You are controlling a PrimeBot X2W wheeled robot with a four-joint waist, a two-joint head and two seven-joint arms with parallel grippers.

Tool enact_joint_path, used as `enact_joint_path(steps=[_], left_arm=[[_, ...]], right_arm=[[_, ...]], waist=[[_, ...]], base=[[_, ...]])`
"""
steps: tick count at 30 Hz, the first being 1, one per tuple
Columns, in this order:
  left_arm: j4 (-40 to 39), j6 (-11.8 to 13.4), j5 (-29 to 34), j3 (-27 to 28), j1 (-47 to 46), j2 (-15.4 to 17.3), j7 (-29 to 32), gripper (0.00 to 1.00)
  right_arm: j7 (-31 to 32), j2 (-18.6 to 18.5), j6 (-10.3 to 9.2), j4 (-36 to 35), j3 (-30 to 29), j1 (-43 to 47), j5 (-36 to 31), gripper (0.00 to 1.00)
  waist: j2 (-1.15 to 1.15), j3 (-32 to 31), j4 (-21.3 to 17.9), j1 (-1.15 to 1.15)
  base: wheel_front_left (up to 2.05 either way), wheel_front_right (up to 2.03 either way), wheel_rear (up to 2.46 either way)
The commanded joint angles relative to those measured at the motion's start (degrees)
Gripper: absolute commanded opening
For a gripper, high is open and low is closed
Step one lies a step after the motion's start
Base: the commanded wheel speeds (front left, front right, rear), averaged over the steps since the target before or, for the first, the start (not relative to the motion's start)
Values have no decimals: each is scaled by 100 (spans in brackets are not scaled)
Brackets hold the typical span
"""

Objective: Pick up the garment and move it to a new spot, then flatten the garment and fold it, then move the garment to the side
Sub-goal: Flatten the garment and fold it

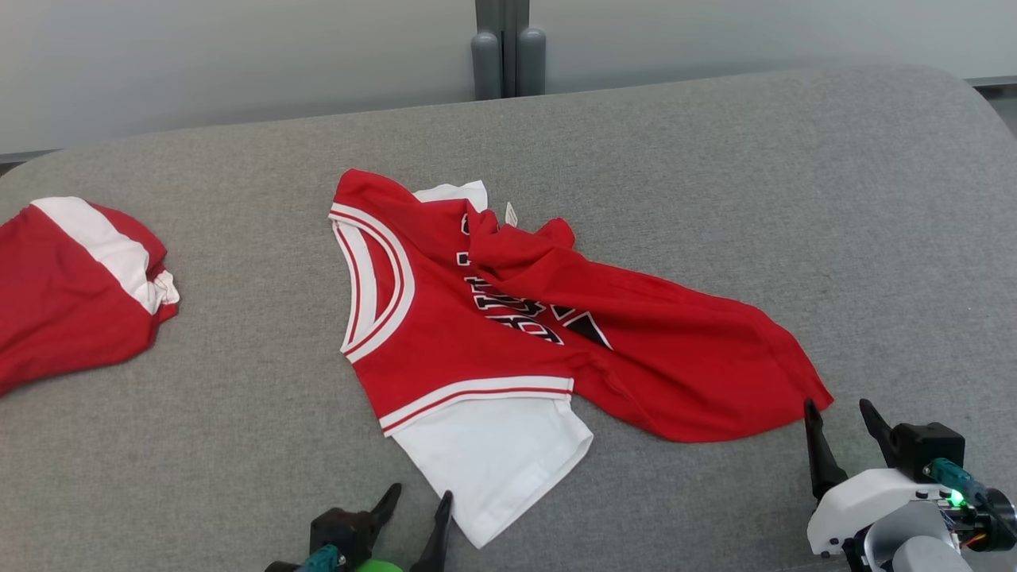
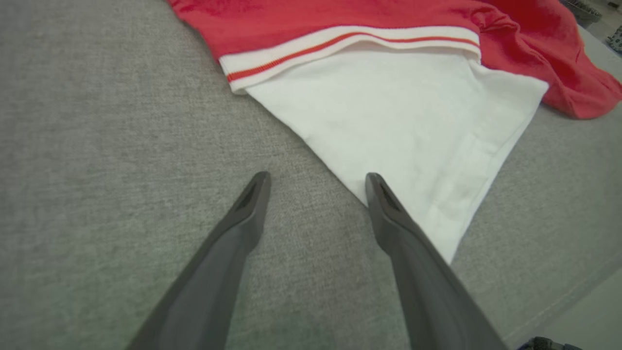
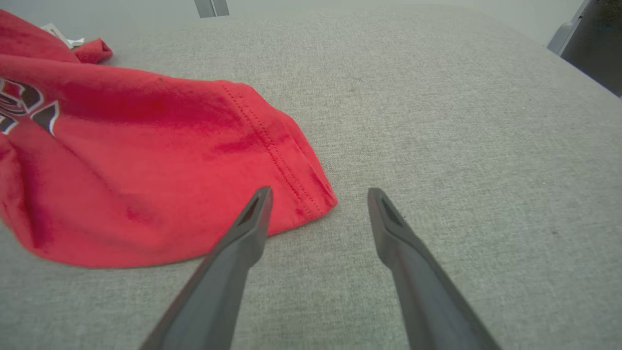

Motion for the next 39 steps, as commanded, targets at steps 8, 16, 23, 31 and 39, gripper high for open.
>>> enact_joint_path(steps=[8,16,23,31,39], left_arm=[[497,-77,-887,-965,-329,-18,91,100],[665,-72,-1520,-1682,-793,-7,85,100],[756,-64,-1842,-1907,-1081,5,63,100],[631,-41,-1957,-1640,-1205,28,38,0],[-122,-15,-1591,-652,-1458,39,17,0]], right_arm=[[-16,-124,-2,612,172,-414,219,100],[-17,-238,-2,1145,459,-768,502,100],[-2,-198,1,1596,1023,-1092,914,100],[-2,-244,0,1384,1744,-1301,1567,0],[-10,-393,-1,342,1965,-1389,2001,0]], waist=[[0,44,-2,0],[0,121,9,0],[0,233,48,0],[0,331,104,0],[0,465,138,0]], base=[[0,0,0],[0,0,0],[0,0,0],[0,0,0],[0,0,0]])
